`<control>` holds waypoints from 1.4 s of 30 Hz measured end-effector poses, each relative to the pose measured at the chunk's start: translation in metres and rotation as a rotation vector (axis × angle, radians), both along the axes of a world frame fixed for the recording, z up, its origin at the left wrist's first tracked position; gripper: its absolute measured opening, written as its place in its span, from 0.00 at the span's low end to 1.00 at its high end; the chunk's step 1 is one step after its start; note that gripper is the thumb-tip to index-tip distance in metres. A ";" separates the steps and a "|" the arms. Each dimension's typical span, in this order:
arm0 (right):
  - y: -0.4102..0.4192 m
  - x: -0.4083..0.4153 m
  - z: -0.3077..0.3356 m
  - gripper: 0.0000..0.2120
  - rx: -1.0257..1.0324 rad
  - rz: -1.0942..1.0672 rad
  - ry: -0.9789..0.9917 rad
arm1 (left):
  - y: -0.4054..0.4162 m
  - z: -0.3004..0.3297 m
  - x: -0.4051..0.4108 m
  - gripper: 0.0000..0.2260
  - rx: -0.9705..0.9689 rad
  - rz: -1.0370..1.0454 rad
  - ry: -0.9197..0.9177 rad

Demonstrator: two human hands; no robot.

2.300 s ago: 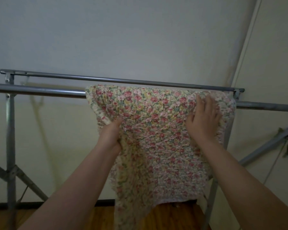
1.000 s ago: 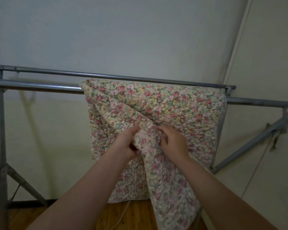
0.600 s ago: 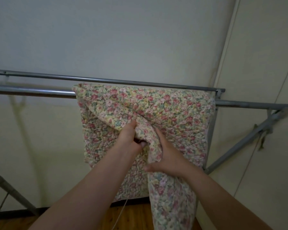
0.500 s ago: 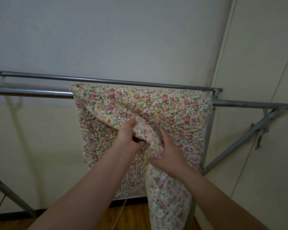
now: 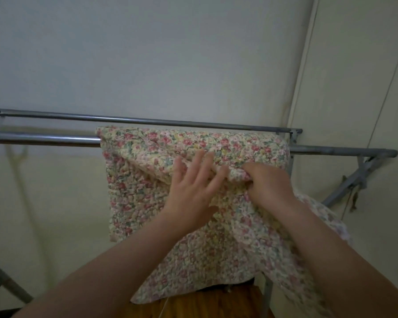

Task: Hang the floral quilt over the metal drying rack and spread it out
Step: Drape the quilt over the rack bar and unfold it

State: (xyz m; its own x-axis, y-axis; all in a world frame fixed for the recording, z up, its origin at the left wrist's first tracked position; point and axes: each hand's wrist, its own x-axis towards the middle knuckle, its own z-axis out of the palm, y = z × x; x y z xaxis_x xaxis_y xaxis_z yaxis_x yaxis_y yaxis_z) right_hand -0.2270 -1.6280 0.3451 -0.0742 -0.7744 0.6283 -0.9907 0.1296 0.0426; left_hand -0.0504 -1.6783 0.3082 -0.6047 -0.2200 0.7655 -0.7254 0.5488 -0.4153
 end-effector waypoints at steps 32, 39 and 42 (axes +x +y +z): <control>-0.016 -0.013 -0.063 0.60 -0.173 -0.282 -0.359 | -0.064 0.082 -0.010 0.05 0.756 -0.235 0.581; -0.015 -0.036 -0.031 0.19 -0.447 -0.250 -0.316 | -0.064 0.086 -0.011 0.13 0.704 -0.166 0.517; -0.005 -0.034 -0.012 0.09 -0.594 -0.201 -0.266 | -0.069 0.090 -0.010 0.23 0.581 0.014 0.319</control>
